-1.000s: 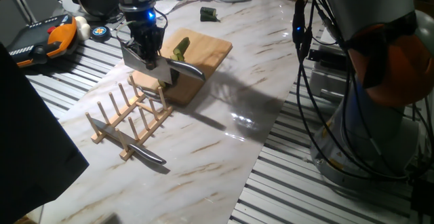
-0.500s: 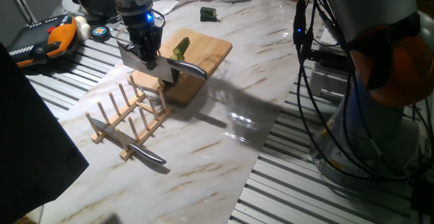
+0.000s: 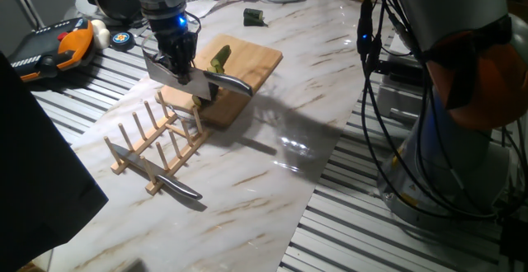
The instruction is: Cut the cucumber into segments
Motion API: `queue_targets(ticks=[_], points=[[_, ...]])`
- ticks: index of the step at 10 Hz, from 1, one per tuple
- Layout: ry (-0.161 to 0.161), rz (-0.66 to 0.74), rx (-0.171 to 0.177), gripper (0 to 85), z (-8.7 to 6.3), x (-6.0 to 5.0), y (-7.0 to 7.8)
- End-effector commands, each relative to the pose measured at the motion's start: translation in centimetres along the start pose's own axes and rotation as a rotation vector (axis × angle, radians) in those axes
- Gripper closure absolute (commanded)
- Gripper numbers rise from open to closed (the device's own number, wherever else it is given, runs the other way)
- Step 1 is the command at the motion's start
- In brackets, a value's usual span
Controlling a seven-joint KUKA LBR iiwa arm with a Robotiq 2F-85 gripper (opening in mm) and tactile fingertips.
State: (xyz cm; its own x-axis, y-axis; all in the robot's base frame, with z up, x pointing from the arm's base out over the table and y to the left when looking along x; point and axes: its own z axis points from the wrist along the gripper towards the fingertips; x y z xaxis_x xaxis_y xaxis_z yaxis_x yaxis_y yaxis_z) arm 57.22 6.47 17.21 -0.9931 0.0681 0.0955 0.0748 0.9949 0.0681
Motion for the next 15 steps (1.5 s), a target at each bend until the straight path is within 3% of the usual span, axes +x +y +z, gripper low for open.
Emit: queue_targets(ticks=[1, 6, 10, 12, 13, 15], points=[[0.000, 0.014, -0.006, 84.3, -0.1, 0.1, 0.8], [0.009, 0.039, -0.048, 84.3, 0.2, 0.5, 2.3], [0.032, 0.074, -0.061, 84.3, 0.6, 0.8, 3.3], [0.030, 0.072, -0.030, 84.3, 0.4, 1.0, 3.1], [0.017, 0.056, 0.016, 84.3, 0.5, 1.0, 3.3], [-0.007, 0.029, 0.053, 84.3, 0.6, 1.2, 3.5]])
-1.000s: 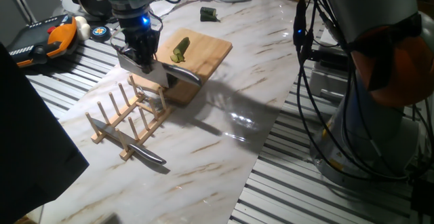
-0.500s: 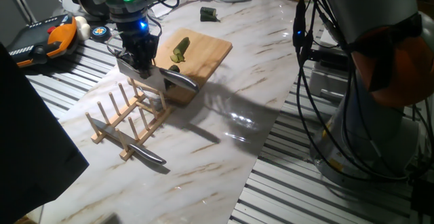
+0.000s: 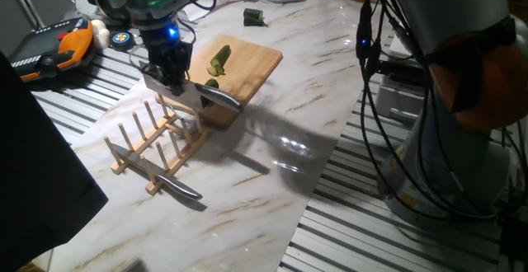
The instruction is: Cut the cucumber into segments
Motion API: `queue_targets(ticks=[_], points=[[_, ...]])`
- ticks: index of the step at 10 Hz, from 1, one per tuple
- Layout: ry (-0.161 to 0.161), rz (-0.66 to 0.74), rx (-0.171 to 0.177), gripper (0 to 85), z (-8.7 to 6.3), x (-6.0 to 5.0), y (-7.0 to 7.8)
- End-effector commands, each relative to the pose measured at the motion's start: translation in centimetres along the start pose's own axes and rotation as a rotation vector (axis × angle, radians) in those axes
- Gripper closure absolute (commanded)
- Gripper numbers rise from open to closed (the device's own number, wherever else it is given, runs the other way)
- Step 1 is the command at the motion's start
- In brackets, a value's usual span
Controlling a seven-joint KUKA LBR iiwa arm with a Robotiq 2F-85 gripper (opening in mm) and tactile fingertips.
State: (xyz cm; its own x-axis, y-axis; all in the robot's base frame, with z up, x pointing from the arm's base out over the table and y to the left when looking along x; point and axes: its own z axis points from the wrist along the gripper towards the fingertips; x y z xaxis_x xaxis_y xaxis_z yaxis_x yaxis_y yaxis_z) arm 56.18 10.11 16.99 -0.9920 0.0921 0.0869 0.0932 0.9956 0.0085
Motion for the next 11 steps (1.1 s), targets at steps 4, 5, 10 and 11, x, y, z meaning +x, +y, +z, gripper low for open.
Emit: queue_targets(ticks=[4, 5, 10, 11], points=[[-0.026, 0.004, 0.025, 84.3, 0.3, 0.8, 0.7], [-0.029, 0.012, 0.028, 84.3, 0.6, 0.9, 1.3], [-0.018, 0.028, 0.032, 84.3, 1.1, -0.3, 1.8], [-0.016, 0.033, 0.032, 84.3, 1.3, -0.2, 2.1]])
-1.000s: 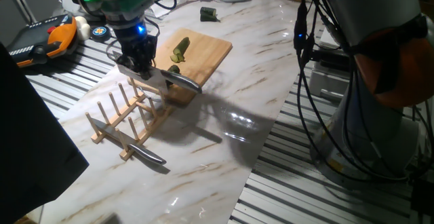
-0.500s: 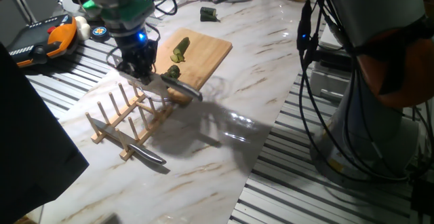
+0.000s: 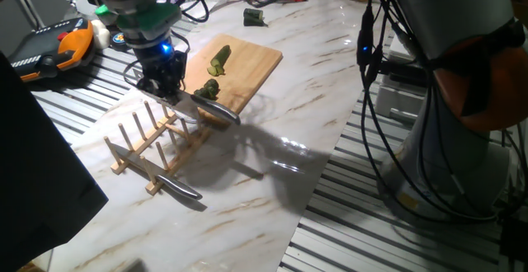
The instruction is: Cut the cucumber into segments
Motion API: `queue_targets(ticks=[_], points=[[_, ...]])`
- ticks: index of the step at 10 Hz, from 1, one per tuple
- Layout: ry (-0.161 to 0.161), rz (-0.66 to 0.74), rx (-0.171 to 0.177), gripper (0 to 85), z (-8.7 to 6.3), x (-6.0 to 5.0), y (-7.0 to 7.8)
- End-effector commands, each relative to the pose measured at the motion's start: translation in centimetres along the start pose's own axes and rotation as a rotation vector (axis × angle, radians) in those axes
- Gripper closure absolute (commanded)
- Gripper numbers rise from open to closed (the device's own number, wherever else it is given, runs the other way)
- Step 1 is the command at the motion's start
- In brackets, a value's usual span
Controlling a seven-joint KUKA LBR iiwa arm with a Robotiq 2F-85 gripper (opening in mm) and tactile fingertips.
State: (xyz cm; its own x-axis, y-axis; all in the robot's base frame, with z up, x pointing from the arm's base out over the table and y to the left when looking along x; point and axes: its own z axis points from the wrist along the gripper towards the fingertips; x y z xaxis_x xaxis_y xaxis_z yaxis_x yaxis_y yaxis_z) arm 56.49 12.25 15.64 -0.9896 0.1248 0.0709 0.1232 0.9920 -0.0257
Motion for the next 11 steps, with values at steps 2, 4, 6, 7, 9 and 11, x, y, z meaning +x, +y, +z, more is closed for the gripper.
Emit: queue_targets(ticks=[2, 4, 6, 7, 9, 11], points=[[0.001, 0.009, -0.001, 84.3, 0.8, 0.2, 0.6], [0.012, 0.002, -0.011, 84.3, 1.1, -0.2, 0.1], [0.020, -0.009, -0.025, 84.3, 1.9, -1.1, -0.4], [0.022, -0.009, -0.031, 84.3, 2.4, -1.5, -0.4], [0.017, -0.010, -0.041, 84.3, 3.7, -1.9, -0.2], [0.017, -0.014, -0.053, 84.3, 4.7, -2.6, -0.2]])
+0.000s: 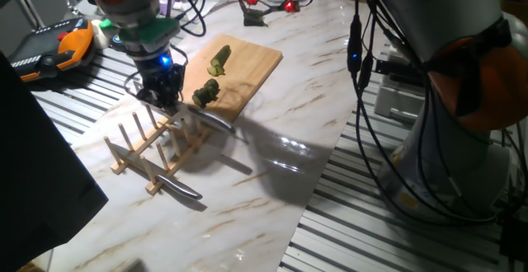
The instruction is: Cut the cucumber into segments
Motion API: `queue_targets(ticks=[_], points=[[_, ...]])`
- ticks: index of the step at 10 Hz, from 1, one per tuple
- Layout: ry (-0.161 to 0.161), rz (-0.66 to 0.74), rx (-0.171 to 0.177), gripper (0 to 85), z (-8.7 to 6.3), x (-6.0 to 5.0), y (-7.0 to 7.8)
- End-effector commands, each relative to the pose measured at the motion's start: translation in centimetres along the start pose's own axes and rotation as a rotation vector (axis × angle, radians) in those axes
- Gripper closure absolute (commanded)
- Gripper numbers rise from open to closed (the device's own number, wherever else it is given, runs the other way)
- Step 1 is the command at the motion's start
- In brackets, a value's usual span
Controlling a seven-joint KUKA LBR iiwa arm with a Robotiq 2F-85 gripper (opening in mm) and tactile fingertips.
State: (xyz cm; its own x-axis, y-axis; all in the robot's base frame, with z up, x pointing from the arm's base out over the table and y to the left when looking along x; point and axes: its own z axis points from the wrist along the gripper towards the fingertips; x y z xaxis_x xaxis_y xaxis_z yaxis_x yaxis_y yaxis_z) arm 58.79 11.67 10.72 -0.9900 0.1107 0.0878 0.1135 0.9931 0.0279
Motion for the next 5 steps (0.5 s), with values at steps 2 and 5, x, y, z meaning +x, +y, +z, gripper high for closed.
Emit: queue_targets(ticks=[2, 5], points=[[-0.004, -0.006, -0.004, 84.3, 1.0, -0.8, 0.1], [-0.012, -0.016, -0.017, 84.3, 2.6, -1.3, -0.1]])
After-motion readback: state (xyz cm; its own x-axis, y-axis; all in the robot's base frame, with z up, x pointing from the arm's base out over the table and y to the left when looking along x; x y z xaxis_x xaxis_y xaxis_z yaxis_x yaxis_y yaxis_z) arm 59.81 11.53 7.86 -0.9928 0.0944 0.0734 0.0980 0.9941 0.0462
